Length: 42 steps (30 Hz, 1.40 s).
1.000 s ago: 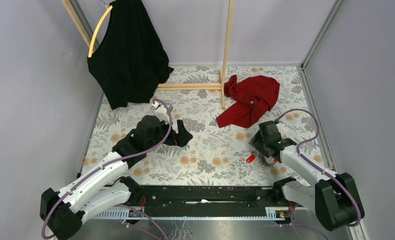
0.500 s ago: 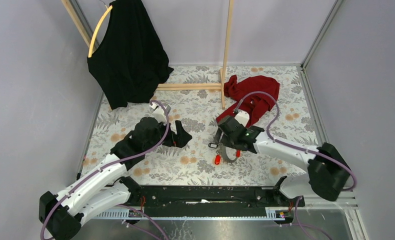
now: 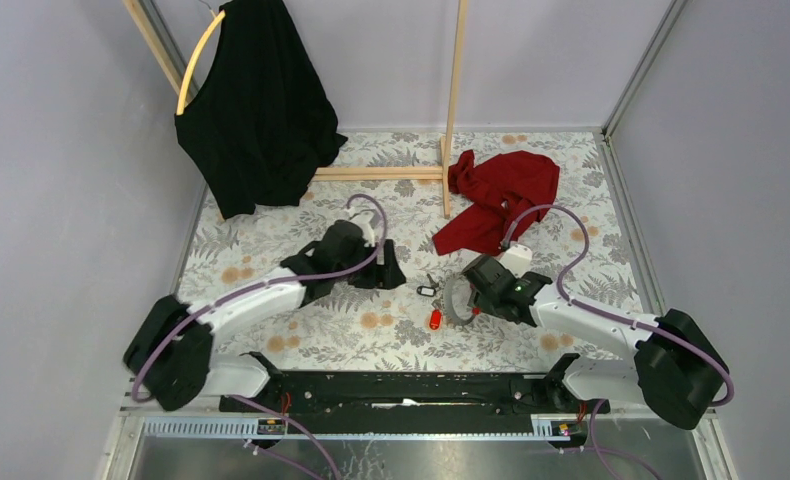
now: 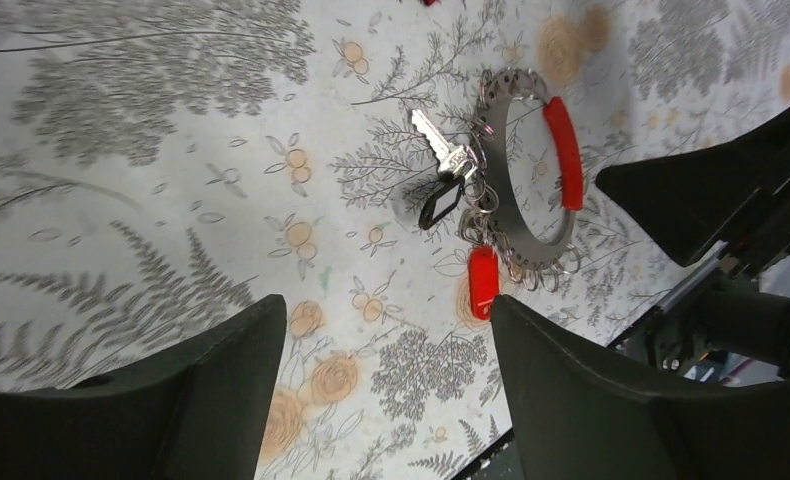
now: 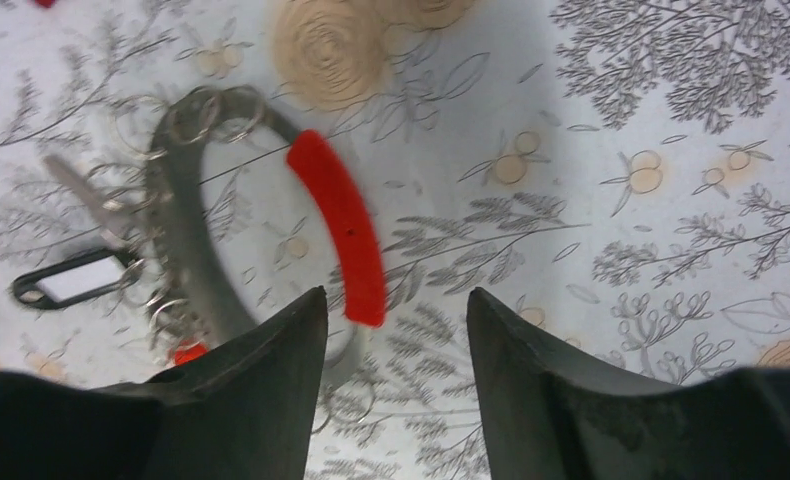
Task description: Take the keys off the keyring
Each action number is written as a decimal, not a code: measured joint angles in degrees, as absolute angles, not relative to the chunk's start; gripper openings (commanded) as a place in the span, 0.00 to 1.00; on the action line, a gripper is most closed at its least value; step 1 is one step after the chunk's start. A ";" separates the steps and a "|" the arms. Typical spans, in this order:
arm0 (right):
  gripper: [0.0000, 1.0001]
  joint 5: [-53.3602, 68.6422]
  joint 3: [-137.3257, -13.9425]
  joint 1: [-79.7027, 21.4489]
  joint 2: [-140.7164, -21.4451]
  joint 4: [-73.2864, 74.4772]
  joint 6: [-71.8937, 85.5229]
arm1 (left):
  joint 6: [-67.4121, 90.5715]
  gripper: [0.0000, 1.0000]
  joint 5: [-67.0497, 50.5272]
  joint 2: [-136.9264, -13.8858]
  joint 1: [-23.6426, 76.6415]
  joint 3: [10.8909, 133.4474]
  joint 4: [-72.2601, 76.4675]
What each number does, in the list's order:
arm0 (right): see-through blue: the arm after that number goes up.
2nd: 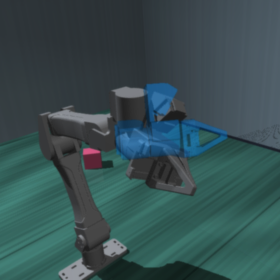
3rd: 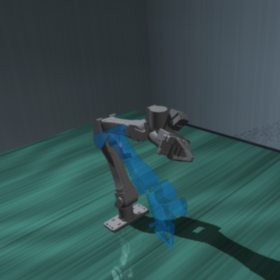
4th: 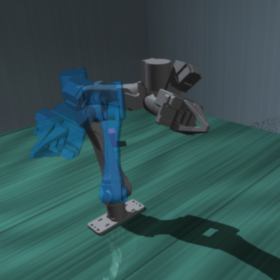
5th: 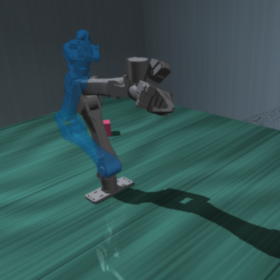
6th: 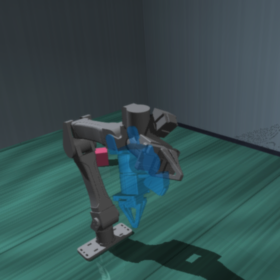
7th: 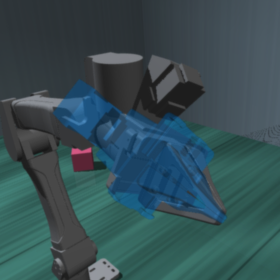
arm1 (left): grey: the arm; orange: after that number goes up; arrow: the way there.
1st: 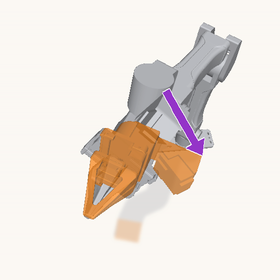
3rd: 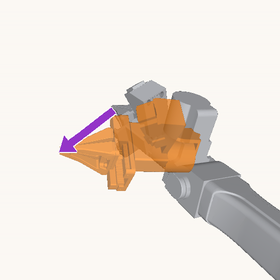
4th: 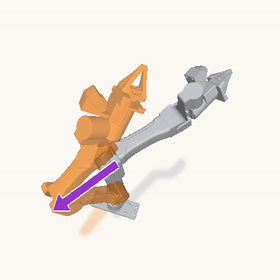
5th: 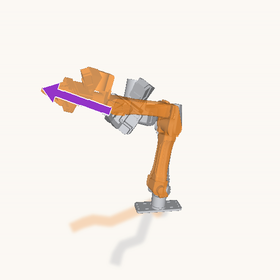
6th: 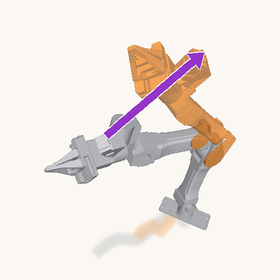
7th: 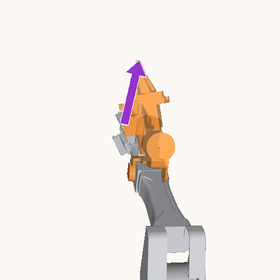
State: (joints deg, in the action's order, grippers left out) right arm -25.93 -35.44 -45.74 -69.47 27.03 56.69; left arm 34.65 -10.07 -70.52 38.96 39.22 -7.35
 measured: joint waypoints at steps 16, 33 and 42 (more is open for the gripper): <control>0.56 -20.23 -30.20 -41.74 -71.26 15.51 51.33 | 29.82 0.67 -9.72 -100.44 46.57 57.28 -3.29; 0.56 -9.34 -29.61 -39.57 -67.22 8.78 49.54 | 35.66 0.00 -7.44 -104.73 49.52 57.87 0.78; 0.75 -5.85 -27.18 -37.69 -59.18 7.16 48.38 | 40.60 0.00 -13.02 -101.25 44.82 46.41 13.26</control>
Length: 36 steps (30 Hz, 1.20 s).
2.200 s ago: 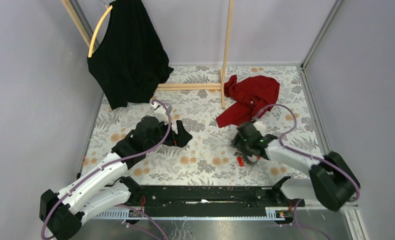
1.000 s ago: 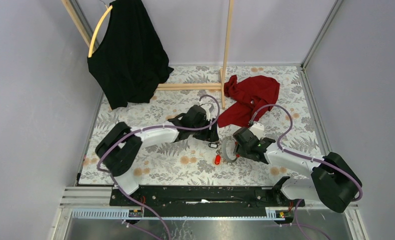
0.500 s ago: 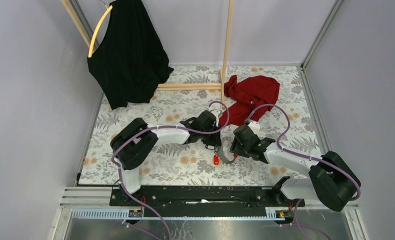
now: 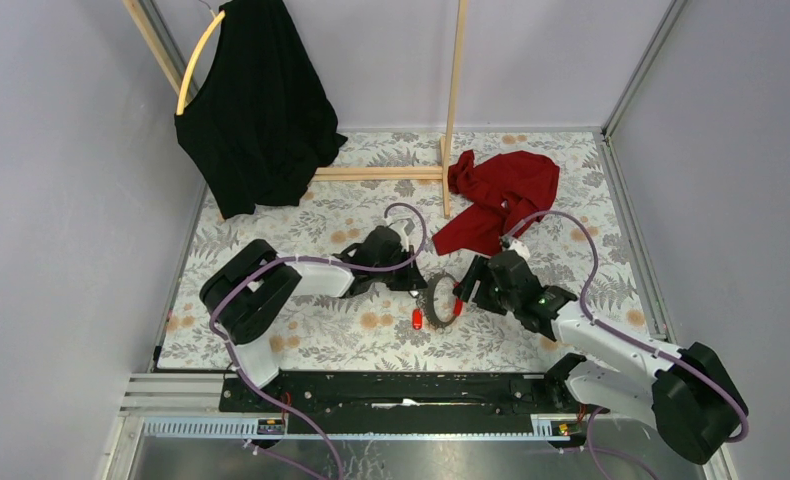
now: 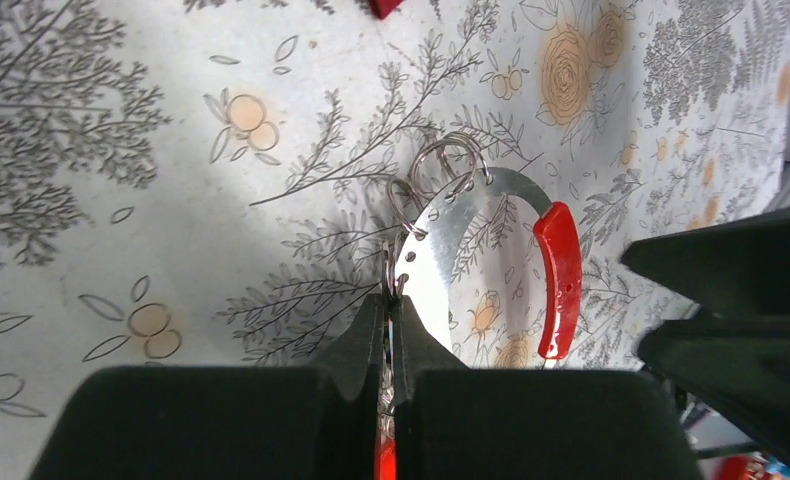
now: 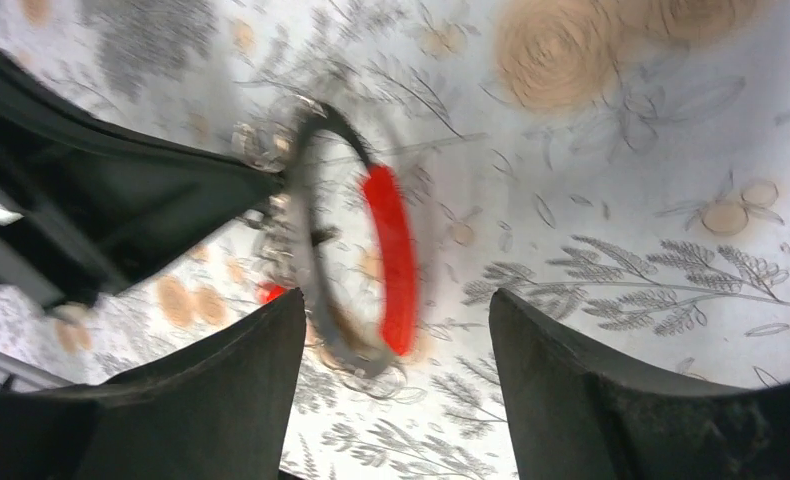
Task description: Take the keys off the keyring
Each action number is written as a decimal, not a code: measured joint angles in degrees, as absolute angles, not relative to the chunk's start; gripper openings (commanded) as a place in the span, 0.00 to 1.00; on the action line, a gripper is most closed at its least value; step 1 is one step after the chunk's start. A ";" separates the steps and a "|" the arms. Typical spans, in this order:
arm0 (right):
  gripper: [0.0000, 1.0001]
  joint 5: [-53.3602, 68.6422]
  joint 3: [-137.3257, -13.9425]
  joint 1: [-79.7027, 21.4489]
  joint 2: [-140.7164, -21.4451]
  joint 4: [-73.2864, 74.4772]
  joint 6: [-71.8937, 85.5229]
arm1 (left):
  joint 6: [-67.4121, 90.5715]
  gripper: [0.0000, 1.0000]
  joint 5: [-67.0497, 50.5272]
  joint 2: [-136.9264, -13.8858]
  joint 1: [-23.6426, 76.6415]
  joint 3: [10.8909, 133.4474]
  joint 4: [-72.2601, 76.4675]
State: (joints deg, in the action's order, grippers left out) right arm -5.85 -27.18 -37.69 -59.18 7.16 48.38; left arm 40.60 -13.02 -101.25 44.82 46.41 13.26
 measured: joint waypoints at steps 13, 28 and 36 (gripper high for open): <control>0.43 7.81 -15.25 -36.32 -65.67 -16.56 51.81 | 42.85 0.00 -17.87 -100.86 42.11 42.59 18.33; 0.00 -2.35 -34.74 -40.03 -60.38 0.36 39.94 | 44.77 0.74 -13.76 -83.29 38.13 44.18 -1.28; 0.00 -23.33 -46.17 -55.94 -63.55 10.66 25.12 | 56.27 0.75 -15.03 -65.76 35.33 48.82 -3.95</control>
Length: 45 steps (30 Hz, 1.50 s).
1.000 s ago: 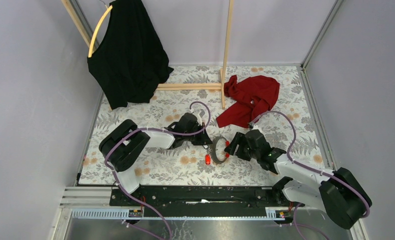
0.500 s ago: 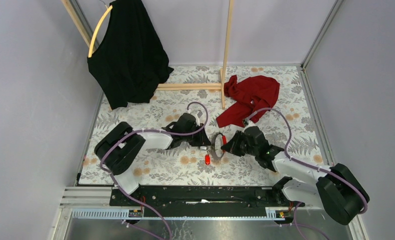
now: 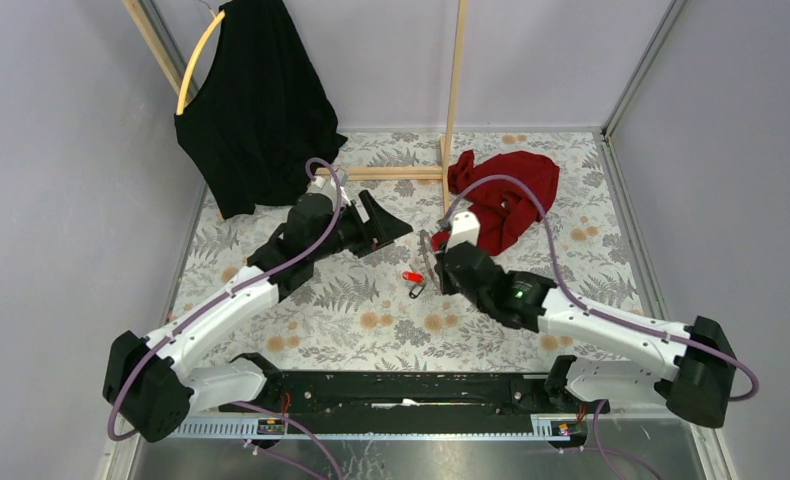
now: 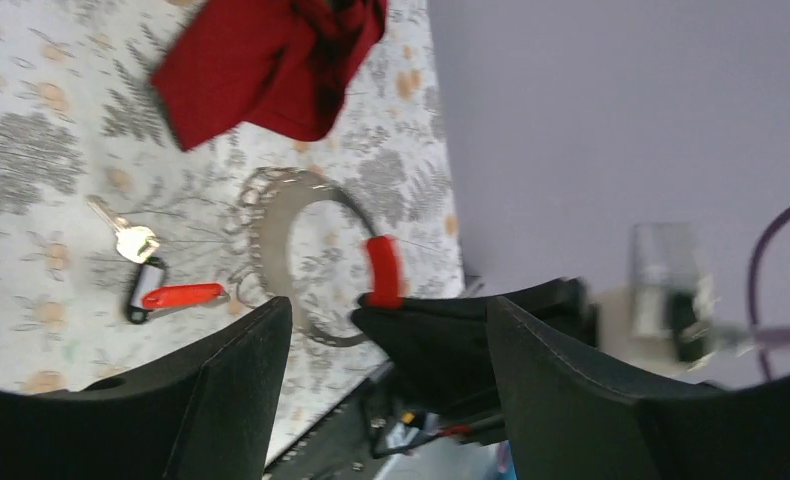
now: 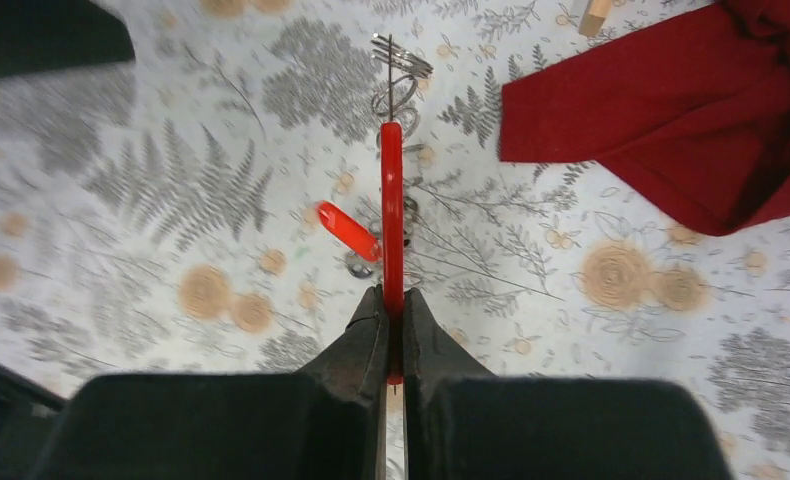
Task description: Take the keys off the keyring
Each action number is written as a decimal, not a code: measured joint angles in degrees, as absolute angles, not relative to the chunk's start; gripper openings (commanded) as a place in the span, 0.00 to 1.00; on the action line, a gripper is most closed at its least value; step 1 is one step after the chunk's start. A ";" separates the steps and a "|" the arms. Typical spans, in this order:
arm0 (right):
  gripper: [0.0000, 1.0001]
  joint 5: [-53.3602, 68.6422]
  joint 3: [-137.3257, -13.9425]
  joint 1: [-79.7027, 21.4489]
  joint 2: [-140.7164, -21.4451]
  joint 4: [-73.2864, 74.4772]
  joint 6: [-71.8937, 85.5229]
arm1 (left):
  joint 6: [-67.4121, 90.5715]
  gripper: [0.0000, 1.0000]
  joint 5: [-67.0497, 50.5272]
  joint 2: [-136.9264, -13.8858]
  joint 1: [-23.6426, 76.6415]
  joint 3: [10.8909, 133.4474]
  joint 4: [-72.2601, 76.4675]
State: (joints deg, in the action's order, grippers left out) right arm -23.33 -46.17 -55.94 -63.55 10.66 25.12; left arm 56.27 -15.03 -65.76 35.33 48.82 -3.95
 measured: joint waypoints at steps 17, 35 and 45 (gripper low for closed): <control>0.00 -46.02 -51.64 -73.19 -73.17 17.39 13.80 | 75.75 0.68 -16.10 -68.47 40.23 42.81 2.33; 0.00 -47.40 -52.80 -76.27 -74.50 17.72 6.68 | 79.18 0.39 -14.04 -70.65 44.56 42.81 3.42; 0.34 -47.44 -53.21 -77.34 -75.18 18.85 5.65 | 77.82 0.00 -14.79 -71.77 45.08 43.46 0.73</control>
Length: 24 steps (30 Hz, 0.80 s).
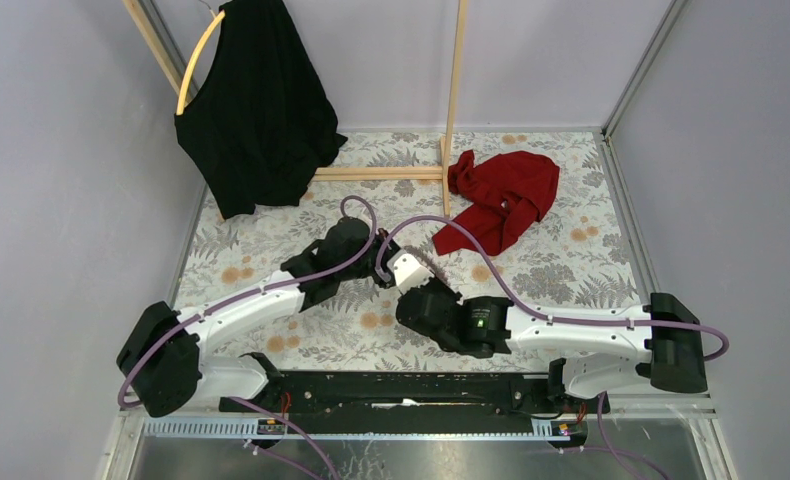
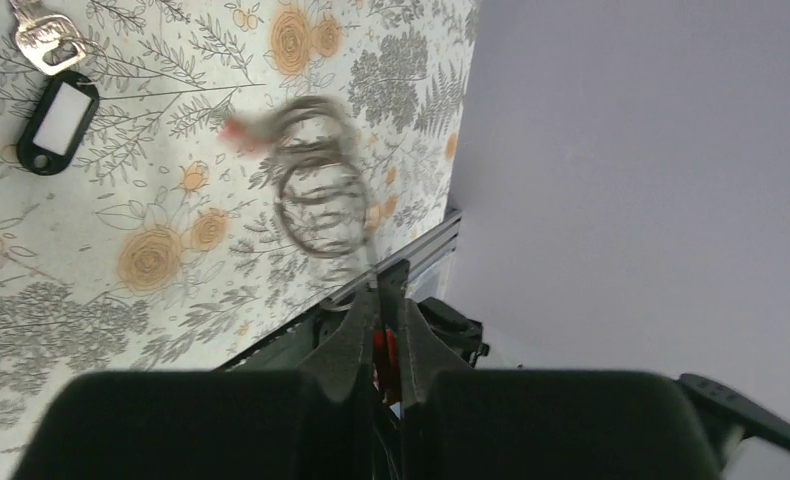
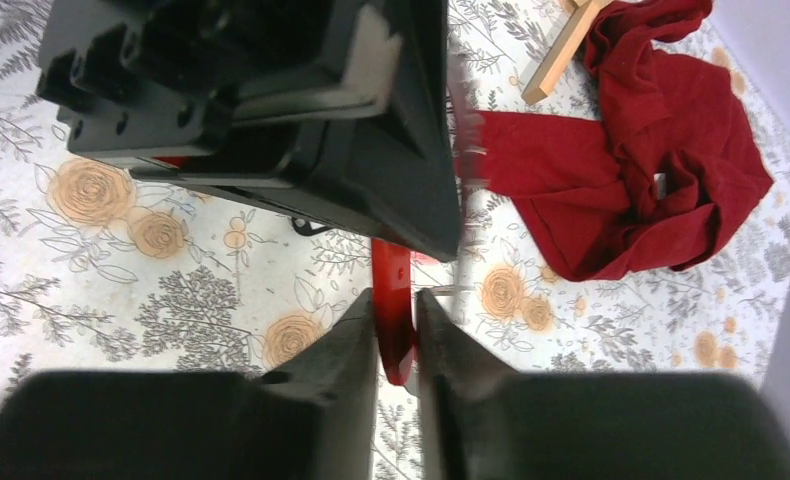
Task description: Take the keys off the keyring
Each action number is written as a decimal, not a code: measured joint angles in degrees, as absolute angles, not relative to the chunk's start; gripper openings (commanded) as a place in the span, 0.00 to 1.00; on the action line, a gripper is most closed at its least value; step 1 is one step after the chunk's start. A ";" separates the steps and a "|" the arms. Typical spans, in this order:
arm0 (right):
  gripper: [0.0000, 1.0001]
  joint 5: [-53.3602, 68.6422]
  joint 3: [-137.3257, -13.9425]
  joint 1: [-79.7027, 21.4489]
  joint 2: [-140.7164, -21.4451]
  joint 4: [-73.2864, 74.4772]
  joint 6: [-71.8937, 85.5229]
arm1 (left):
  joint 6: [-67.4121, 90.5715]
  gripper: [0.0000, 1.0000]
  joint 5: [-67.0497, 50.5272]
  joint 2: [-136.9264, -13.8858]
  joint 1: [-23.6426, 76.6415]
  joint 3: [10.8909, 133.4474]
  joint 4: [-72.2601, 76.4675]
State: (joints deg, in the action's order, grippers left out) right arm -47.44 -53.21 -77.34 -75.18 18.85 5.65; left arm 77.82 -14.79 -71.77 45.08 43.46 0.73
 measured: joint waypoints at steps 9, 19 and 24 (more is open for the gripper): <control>0.88 -41.85 -52.86 -77.52 -64.75 20.86 11.94 | 61.56 0.00 -22.46 -67.88 38.35 44.14 -7.53; 0.92 -19.92 -47.77 -65.39 -46.85 19.62 17.87 | 34.20 0.00 -38.06 -63.46 36.38 48.56 -22.92; 0.92 -8.03 -45.74 -62.59 -42.33 18.48 18.04 | 24.82 0.00 -44.88 -63.33 36.38 50.50 -29.87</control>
State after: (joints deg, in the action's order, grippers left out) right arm -8.03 -45.74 -62.59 -42.33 18.48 18.04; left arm 24.82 -44.88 -63.33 36.38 50.50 -29.87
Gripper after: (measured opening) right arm 0.917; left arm 0.079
